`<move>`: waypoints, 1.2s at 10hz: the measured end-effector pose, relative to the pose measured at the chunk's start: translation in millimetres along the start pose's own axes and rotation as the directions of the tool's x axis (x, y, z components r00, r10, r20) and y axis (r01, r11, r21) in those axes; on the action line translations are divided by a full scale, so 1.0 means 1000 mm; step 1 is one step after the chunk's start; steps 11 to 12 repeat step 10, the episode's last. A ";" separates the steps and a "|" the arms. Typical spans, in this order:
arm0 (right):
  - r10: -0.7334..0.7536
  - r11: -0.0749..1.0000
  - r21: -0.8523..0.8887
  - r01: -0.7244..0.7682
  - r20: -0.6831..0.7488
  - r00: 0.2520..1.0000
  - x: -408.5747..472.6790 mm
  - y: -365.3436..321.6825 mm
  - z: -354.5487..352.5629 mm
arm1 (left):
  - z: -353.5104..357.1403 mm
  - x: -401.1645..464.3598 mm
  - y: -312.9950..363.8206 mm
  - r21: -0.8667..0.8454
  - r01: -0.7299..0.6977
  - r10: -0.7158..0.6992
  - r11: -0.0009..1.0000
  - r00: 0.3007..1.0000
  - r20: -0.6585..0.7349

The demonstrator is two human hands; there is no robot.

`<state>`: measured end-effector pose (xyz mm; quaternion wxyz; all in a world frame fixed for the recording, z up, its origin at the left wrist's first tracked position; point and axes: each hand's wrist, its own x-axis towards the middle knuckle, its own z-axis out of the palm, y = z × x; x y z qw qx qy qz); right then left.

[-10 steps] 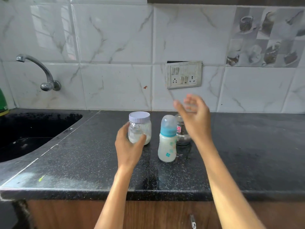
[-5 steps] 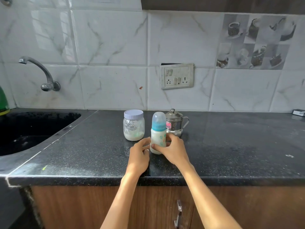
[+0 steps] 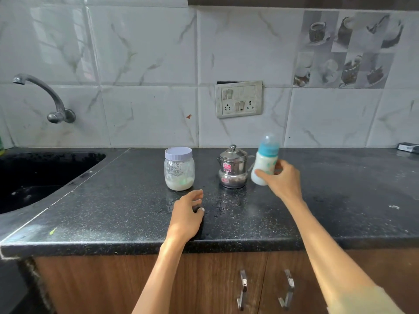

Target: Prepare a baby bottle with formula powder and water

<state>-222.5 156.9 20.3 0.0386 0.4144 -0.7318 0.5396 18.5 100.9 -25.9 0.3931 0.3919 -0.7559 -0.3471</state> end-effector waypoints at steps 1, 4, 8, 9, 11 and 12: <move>0.059 0.998 -0.025 -0.060 -0.039 0.998 0.021 0.016 -0.007 | 0.001 0.000 -0.001 0.024 -0.005 0.005 1.000 1.000 -0.007; 0.121 0.990 -0.067 -0.121 -0.009 0.993 0.049 0.038 0.003 | 0.002 0.002 -0.003 0.055 -0.014 0.014 0.998 1.000 0.002; 0.193 0.974 -0.115 -0.194 -0.012 0.981 0.044 0.052 0.013 | 0.003 0.004 -0.007 0.077 -0.026 0.025 0.997 1.000 0.008; 0.190 0.975 -0.116 -0.188 0.006 0.982 0.041 0.052 0.013 | 0.004 0.003 -0.008 0.077 -0.033 0.032 0.996 0.999 0.013; 0.267 0.954 -0.129 -0.271 -0.049 0.963 0.028 0.040 0.008 | 0.003 0.003 -0.006 0.058 -0.008 0.008 0.998 1.000 -0.005; 0.267 0.954 -0.129 -0.271 -0.049 0.963 0.028 0.040 0.008 | 0.003 0.003 -0.006 0.058 -0.008 0.008 0.998 1.000 -0.005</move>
